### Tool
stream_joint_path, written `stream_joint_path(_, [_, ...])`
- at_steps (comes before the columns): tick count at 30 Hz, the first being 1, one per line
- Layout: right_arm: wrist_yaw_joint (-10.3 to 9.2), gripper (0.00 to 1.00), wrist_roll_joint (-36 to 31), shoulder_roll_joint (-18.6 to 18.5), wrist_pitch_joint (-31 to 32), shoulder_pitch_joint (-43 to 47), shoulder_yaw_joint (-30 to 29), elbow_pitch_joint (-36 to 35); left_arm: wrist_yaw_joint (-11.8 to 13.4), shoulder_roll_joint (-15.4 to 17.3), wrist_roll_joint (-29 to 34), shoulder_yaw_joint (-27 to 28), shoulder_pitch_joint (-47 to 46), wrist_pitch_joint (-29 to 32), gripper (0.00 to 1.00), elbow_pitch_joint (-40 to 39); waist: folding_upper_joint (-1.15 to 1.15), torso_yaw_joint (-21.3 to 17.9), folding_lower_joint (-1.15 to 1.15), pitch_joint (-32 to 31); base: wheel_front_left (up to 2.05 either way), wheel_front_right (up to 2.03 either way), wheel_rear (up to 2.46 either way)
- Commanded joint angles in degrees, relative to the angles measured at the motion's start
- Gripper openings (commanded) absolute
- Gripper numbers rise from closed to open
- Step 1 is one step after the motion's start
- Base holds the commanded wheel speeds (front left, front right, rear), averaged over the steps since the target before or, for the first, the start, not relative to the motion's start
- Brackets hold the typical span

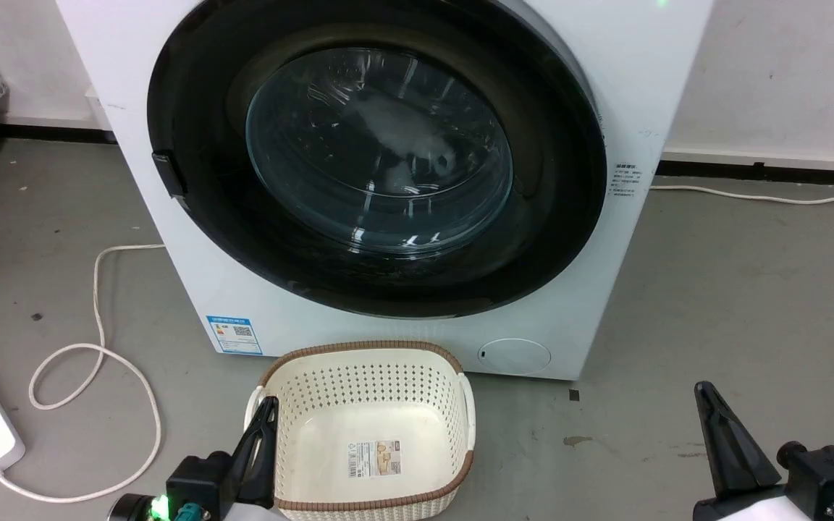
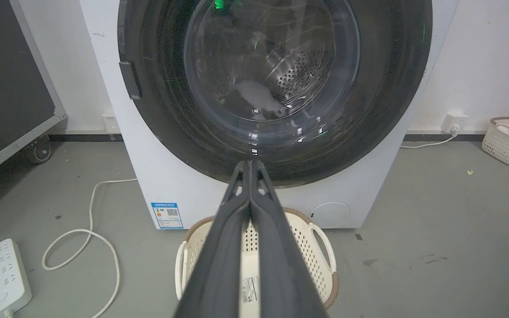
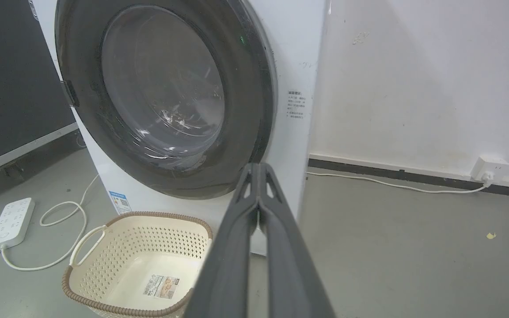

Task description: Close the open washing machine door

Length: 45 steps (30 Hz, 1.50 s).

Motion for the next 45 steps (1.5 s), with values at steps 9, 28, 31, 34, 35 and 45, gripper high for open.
stream_joint_path(9, [-0.01,0.0,-0.8,0.2,1.5,-1.3,0.5,-0.4,0.4,-0.3,0.9,0.7,-1.0,1.5,0.0,-1.0,0.0,0.2,0.0,0.2,0.0,0.0,0.0])
stream_joint_path(28, [-0.02,0.0,-1.4,0.2,3.6,-2.1,1.1,-0.6,0.8,-0.5,1.7,1.7,-1.5,3.6,0.0,-2.1,0.0,0.4,0.0,0.4,0.0,0.0,0.0])
stream_joint_path(31, [-0.02,0.0,-1.5,0.3,4.0,-2.3,1.2,-0.7,0.9,-0.5,1.9,1.8,-1.6,4.0,0.0,-2.3,0.0,0.5,0.0,0.5,0.0,0.0,0.0])
stream_joint_path(34, [-0.02,0.0,-1.6,0.3,4.3,-2.4,1.3,-0.7,0.9,-0.5,2.0,2.0,-1.7,4.3,0.0,-2.5,0.0,0.5,0.0,0.5,0.0,0.0,0.0])
stream_joint_path(35, [-0.02,0.0,-1.6,0.3,4.4,-2.4,1.3,-0.7,0.9,-0.6,2.0,2.0,-1.7,4.4,0.0,-2.5,0.0,0.5,0.0,0.5,0.0,0.0,0.0])
stream_joint_path(45, [-0.03,0.0,-2.0,0.3,5.6,-2.9,1.6,-0.8,1.2,-0.6,2.5,2.6,-1.9,5.6,0.0,-3.1,0.0,0.6,0.0,0.7,0.0,0.0,0.0])
